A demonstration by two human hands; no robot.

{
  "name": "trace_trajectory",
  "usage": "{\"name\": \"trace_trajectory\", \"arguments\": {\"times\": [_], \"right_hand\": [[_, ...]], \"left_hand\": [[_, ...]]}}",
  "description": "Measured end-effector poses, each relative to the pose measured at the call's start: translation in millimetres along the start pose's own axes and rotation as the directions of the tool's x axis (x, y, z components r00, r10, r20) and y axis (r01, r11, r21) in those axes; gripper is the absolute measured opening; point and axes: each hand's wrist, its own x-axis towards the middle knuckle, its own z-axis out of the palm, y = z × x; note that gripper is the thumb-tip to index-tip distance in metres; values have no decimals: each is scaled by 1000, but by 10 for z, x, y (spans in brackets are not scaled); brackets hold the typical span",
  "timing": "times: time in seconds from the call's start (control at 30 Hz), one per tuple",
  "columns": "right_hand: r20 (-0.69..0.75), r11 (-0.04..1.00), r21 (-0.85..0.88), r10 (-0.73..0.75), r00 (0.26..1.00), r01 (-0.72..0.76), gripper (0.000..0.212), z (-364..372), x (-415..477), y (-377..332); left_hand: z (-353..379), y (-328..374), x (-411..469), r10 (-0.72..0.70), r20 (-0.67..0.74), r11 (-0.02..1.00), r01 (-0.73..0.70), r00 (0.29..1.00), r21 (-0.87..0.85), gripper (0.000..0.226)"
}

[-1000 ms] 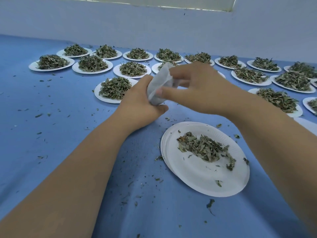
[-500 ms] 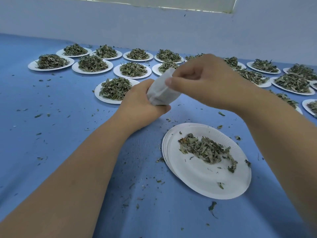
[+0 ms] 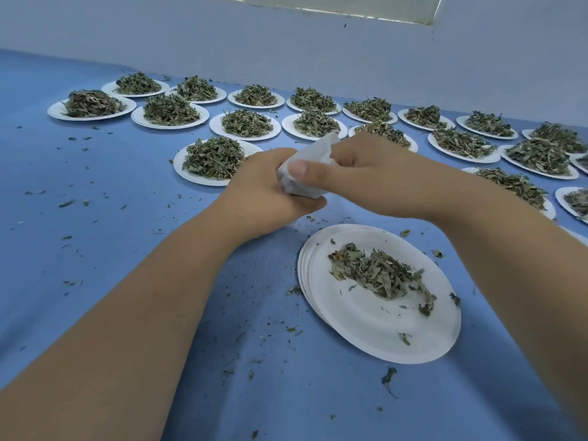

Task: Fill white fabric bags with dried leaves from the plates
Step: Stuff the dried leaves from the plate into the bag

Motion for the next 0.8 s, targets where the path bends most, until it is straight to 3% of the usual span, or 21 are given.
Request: {"name": "trace_trajectory", "arguments": {"times": [0.23, 0.3, 0.37, 0.43, 0.47, 0.5, 0.6, 0.67, 0.8], "right_hand": [[102, 993, -116, 16, 995, -4, 72, -3, -21, -7], [9, 994, -103, -23, 1000, 24, 66, -46, -91, -10], [-179, 996, -75, -70, 981, 57, 41, -55, -218, 29], [-462, 993, -63, -120, 879, 102, 21, -15, -422, 98], [-543, 989, -89, -146, 827, 116, 19, 13, -533, 140], [-543, 986, -120, -160, 824, 113, 18, 55, -650, 186], [-221, 971, -199, -173, 960, 129, 17, 179, -986, 309], [14, 930, -304, -212, 977, 206, 44, 249, -1148, 405], [129, 897, -375, -199, 971, 233, 68, 348, -1237, 425]], "left_hand": [[22, 147, -94, 67, 0, 993, -66, 998, 101, 17], [4, 110, -61, 31, -38, 997, -28, 999, 76, 26], [-17, 66, -42, -19, -94, 996, 27, 995, 89, 29], [14, 45, -40, -46, -181, 992, 66, 982, 105, 32], [50, 53, -44, -48, -208, 991, 73, 977, 113, 33], [103, 69, -57, -32, -212, 987, 64, 977, 144, 32], [287, 143, -117, 61, -153, 954, -13, 986, 301, 25], [389, 169, -147, 99, -104, 915, -50, 990, 401, 23], [481, 166, -166, 75, -65, 870, -33, 995, 492, 24]]}}
